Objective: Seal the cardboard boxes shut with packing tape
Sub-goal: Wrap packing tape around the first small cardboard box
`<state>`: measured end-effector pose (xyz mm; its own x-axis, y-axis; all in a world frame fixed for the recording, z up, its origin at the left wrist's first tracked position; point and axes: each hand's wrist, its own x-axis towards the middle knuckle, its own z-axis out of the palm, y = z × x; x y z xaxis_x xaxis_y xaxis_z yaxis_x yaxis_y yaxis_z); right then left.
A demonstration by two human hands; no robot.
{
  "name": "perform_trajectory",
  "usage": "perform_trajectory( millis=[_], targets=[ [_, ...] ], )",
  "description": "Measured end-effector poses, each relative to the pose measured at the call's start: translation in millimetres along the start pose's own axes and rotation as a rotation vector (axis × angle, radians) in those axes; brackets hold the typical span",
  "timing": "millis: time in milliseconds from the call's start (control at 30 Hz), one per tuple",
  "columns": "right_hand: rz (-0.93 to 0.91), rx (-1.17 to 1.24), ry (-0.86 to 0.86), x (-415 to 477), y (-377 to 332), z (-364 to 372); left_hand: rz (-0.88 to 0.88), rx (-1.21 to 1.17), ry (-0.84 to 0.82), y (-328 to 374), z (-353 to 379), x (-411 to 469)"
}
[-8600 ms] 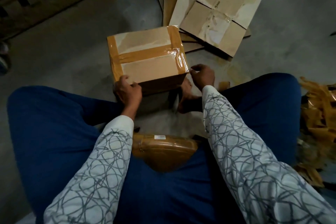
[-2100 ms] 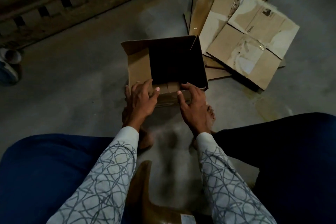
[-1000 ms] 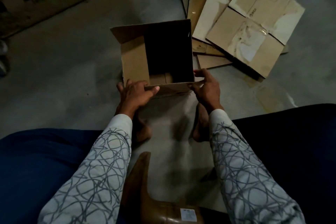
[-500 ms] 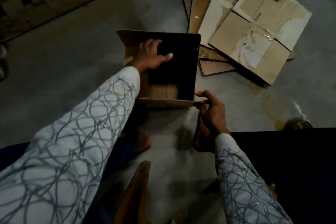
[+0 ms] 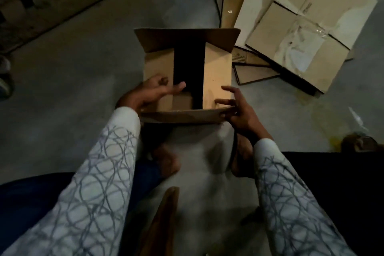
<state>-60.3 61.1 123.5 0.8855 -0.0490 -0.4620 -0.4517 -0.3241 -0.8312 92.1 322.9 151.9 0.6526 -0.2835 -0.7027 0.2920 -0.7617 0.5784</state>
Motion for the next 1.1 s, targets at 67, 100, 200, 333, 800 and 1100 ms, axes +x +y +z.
perform_trajectory(
  millis=[67, 100, 200, 333, 800, 1100],
  targets=[
    [0.035, 0.009, 0.0, 4.9, -0.5, 0.2, -0.044, 0.119, -0.169, -10.0, 5.2, -19.6],
    [0.049, -0.003, 0.009, 5.3, -2.3, 0.0, -0.062, 0.171, -0.223, -12.5, 9.6, -25.9],
    [0.084, -0.106, 0.072, 9.2, -6.4, 5.6, -0.026, 0.346, 0.035, -23.1, 22.4, -20.9],
    [0.117, -0.271, 0.285, 18.3, -6.3, 16.8, 0.143, 0.648, 0.504, -33.6, 44.2, -4.6],
    [0.063, -0.716, 0.647, 89.2, -25.1, 23.6, 0.088, 0.686, 0.663, -92.5, 114.5, 23.8],
    [-0.196, -0.832, 0.702, 99.0, -17.7, 48.3, 0.074, 0.638, 0.721, -91.0, 118.4, 26.5]
  ],
)
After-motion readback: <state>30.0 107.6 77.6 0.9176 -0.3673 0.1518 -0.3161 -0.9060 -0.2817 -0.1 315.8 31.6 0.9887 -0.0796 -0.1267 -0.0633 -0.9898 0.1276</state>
